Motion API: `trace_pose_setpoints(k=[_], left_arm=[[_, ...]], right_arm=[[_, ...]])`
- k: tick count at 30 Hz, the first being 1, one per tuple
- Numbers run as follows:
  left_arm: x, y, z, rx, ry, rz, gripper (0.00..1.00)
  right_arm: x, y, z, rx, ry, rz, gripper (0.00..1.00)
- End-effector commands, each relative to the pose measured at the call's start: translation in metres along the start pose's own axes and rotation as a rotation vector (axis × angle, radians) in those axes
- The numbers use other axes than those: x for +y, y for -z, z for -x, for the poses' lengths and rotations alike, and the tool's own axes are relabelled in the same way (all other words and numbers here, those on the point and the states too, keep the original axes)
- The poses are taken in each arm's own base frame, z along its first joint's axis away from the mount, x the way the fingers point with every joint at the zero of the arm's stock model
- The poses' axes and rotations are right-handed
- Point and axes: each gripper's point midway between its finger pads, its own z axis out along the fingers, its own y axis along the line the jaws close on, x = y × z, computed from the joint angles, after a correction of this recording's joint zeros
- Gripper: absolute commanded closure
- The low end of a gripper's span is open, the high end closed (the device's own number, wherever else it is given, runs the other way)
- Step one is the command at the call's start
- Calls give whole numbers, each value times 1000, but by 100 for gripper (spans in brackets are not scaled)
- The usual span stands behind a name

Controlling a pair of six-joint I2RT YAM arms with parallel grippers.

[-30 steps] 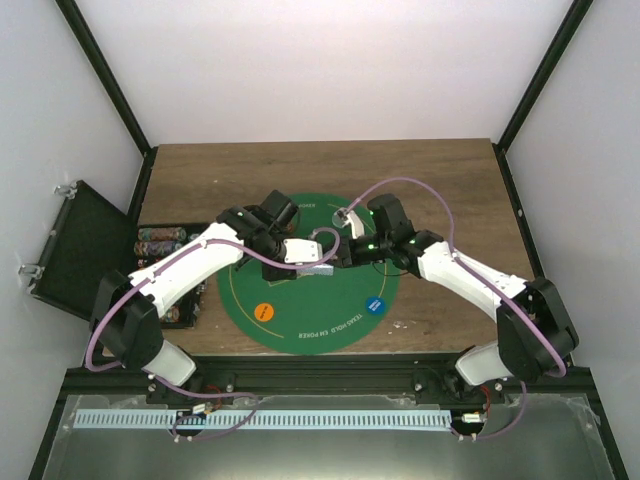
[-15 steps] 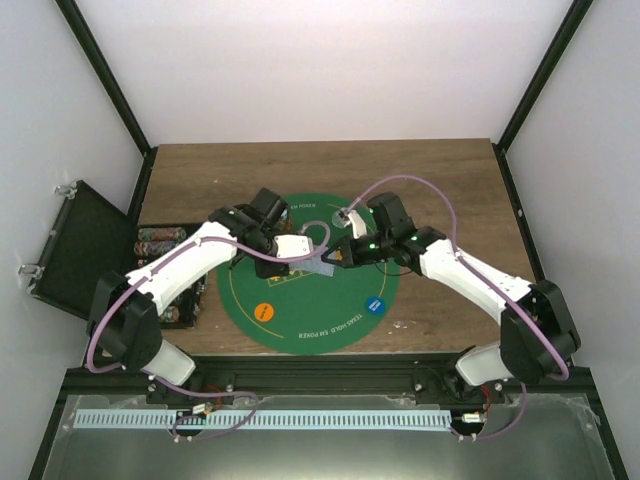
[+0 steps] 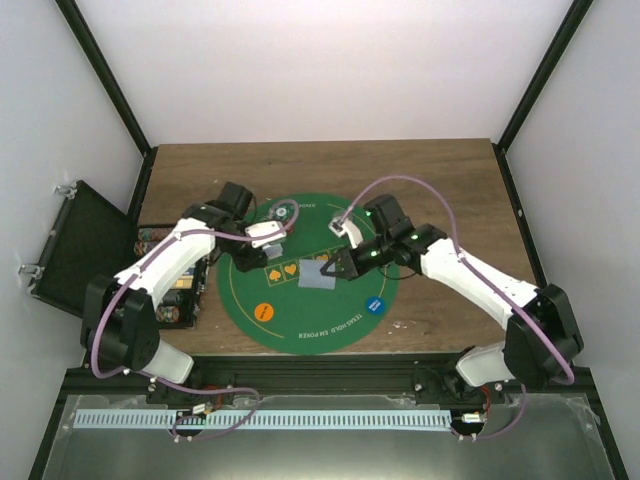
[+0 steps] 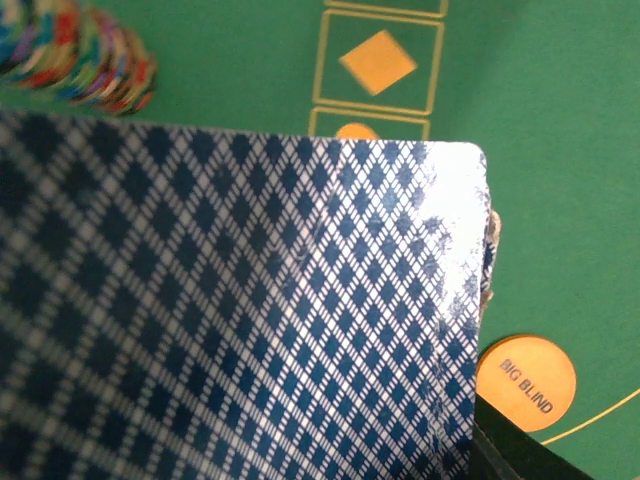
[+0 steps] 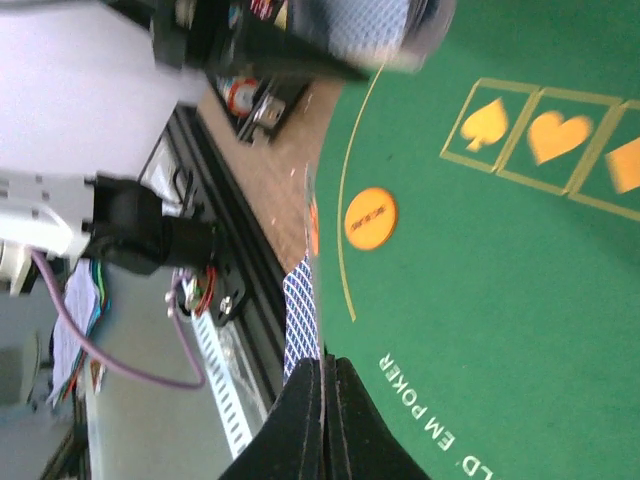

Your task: Distribute texas hold em gaming equipment

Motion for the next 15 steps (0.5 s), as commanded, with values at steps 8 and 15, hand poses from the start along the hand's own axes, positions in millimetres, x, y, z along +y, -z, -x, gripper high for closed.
trace_pose_setpoints(k=[8, 15], left_arm=[[30, 34, -37, -85, 245, 74, 51], [37, 42, -58, -97, 325, 94, 51]], right_arm=[[33, -99, -86, 458, 302, 143, 99], [-3, -158, -119, 712, 386, 13, 99]])
